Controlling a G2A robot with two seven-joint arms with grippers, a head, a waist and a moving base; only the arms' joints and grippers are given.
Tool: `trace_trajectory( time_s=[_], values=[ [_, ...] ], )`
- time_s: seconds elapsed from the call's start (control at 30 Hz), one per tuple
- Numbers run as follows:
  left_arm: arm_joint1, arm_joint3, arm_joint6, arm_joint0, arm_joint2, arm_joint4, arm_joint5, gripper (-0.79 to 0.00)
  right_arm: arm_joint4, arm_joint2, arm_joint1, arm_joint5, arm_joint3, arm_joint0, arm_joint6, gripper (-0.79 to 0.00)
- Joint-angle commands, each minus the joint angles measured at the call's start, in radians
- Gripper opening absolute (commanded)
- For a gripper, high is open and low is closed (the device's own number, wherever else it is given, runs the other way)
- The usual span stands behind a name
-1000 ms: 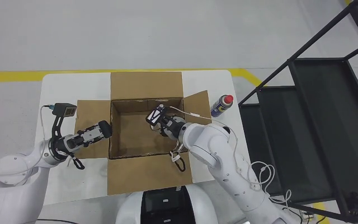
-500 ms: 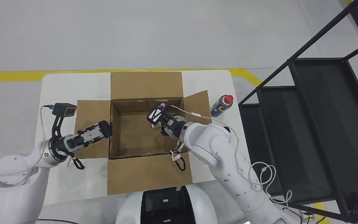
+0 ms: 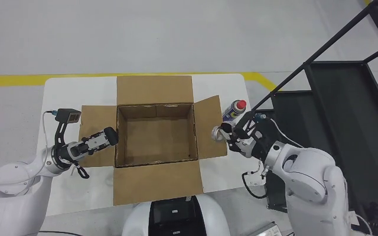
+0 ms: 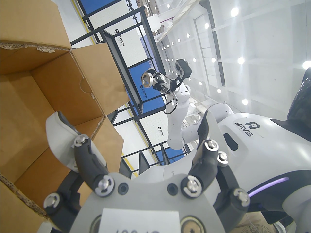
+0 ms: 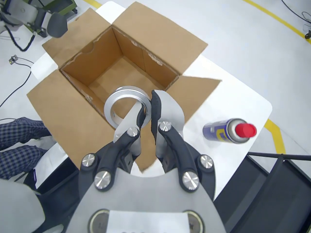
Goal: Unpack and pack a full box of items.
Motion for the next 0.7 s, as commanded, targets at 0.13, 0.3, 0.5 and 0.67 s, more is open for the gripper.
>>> trace_trajectory(
  time_s=[0.13, 0.3, 0.5, 0.67],
  values=[
    [0.000, 0.000, 0.000, 0.000, 0.000, 0.000, 0.000, 0.000, 0.080, 0.173, 0.015, -0.086, 0.078, -0.141, -0.052, -0.785],
    [0.000, 0.000, 0.000, 0.000, 0.000, 0.000, 0.000, 0.000, 0.011, 0.168, 0.023, -0.065, 0.164, -0.158, -0.066, -0.785],
    [0.000, 0.000, 0.000, 0.000, 0.000, 0.000, 0.000, 0.000, -0.206, 0.058, 0.032, -0.002, 0.224, -0.111, -0.066, -0.785],
    [0.000, 0.000, 0.000, 0.000, 0.000, 0.000, 0.000, 0.000, -0.462, -0.033, 0.037, 0.058, 0.250, -0.104, -0.070, -0.785]
  ],
)
